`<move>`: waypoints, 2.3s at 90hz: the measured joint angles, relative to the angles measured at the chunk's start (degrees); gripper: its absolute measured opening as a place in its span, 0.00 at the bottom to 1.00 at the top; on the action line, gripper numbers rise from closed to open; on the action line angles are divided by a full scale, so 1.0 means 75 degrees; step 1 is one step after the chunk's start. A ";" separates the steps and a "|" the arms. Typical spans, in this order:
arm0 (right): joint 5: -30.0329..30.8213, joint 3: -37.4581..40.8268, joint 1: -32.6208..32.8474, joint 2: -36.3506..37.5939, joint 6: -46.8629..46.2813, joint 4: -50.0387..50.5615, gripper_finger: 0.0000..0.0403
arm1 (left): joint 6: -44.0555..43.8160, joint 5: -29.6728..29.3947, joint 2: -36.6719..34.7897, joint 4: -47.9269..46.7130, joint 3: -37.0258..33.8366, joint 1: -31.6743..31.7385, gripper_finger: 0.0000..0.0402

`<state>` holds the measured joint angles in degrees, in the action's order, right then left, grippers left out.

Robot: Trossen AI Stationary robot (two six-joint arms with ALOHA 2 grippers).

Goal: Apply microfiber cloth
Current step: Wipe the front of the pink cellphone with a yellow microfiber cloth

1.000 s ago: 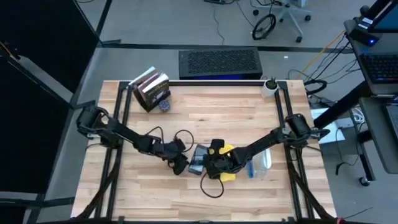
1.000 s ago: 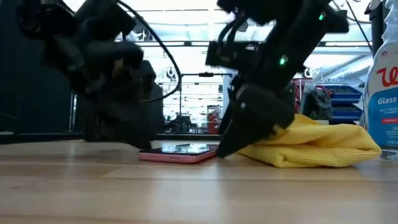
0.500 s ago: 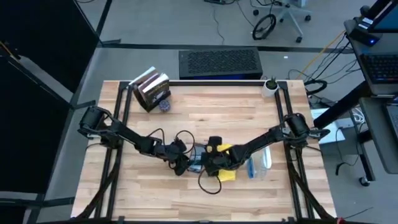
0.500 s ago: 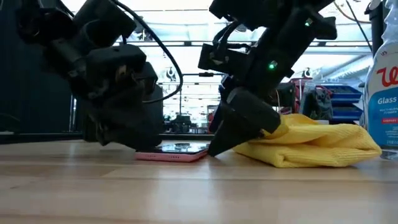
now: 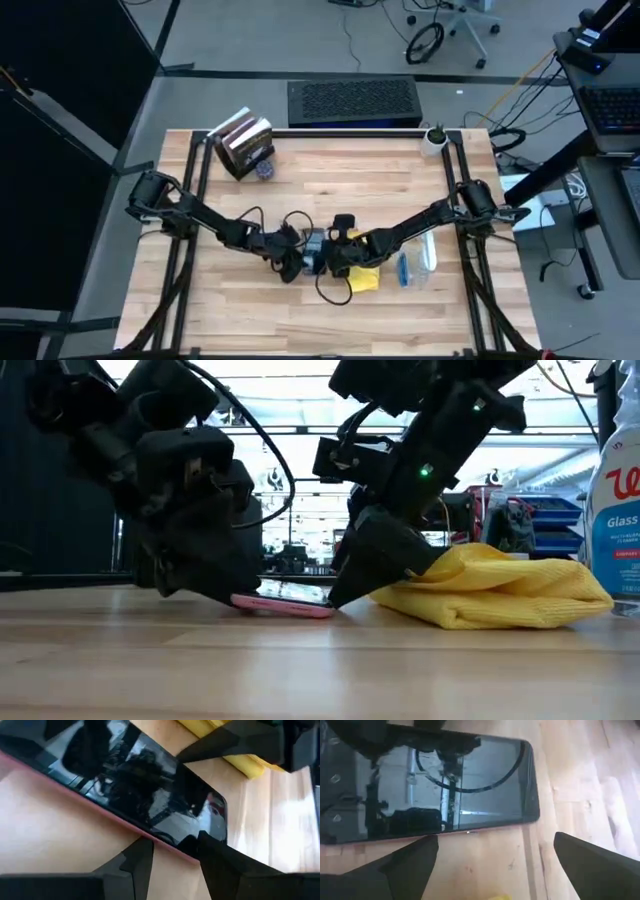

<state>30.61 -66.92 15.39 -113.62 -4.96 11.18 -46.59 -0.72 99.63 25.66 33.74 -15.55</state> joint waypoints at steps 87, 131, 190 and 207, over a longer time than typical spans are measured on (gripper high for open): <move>-0.3469 -0.0205 0.0787 0.1395 -0.2854 0.3941 0.94 | 0.0519 0.0290 -0.0635 -0.0764 0.0015 0.0020 0.34; -0.3856 -0.0111 0.0660 -0.0044 -0.2645 0.2662 0.42 | 0.1008 0.0166 -0.1141 -0.0772 0.0015 0.0176 0.34; -0.3789 -0.0041 0.0631 -0.0047 -0.2595 0.1669 0.02 | 0.3720 -0.1690 0.0036 0.0628 -0.0180 0.1127 0.00; -0.3719 -0.0038 0.0638 -0.0050 -0.2528 0.1640 0.02 | 0.4393 -0.1724 0.0705 0.1848 -0.0251 0.1100 0.00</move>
<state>2.72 -67.20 20.17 -113.99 -23.92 23.49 -13.64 -13.65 104.92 39.52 31.85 -7.30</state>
